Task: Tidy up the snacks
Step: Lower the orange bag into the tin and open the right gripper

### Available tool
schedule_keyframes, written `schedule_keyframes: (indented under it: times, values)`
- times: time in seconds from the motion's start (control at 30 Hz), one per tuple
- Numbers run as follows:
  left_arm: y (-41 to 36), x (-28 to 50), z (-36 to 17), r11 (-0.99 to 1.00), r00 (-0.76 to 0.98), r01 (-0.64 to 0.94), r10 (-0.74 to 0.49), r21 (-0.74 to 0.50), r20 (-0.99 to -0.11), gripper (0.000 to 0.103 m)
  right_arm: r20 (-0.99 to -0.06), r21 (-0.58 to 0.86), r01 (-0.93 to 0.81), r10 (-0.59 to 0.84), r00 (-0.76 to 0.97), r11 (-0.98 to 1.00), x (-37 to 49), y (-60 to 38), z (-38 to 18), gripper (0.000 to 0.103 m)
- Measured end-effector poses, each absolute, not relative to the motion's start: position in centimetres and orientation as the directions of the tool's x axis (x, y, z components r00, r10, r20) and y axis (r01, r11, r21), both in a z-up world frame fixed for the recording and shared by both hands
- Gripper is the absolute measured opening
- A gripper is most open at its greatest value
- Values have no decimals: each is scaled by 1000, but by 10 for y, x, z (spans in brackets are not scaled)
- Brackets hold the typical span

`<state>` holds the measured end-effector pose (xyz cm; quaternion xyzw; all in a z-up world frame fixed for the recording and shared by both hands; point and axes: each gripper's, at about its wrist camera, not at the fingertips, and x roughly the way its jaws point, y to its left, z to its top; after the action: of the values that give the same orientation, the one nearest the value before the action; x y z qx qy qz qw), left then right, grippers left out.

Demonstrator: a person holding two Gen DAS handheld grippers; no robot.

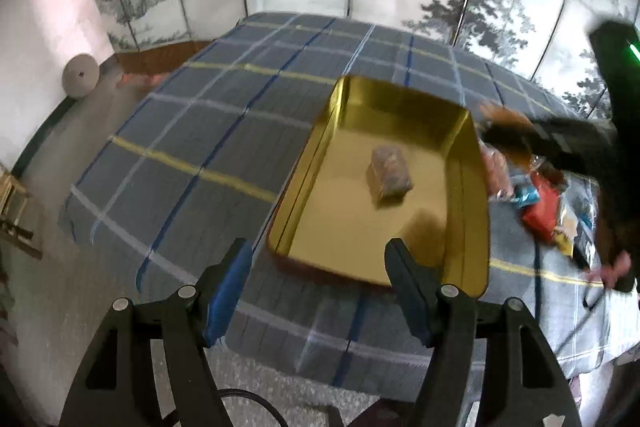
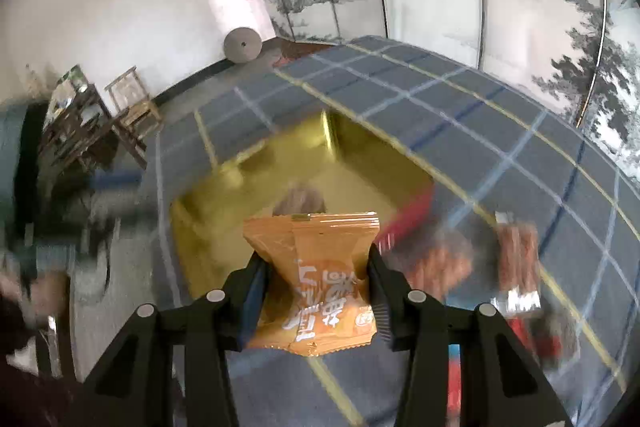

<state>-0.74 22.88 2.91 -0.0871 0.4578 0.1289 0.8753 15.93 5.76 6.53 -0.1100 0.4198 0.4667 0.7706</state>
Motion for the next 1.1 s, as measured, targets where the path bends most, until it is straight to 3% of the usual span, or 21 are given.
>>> schedule_keyframes:
  times: [0.2, 0.67, 0.8, 1.1]
  values:
    - [232, -14, 22, 952, 526, -306, 159, -12, -836, 65, -791, 278, -755, 588, 171, 594, 204, 123, 44, 47]
    - [244, -13, 15, 949, 512, -313, 201, 37, -835, 67, -884, 243, -683, 446, 136, 689, 231, 203, -10, 47]
    - [247, -13, 12, 948, 506, -314, 206, 44, -837, 75, -889, 245, -671, 439, 133, 700, 234, 211, -16, 48]
    - [249, -14, 9, 945, 492, -323, 214, 51, -844, 76, -868, 236, -669, 463, 181, 704, 231, 210, -10, 54]
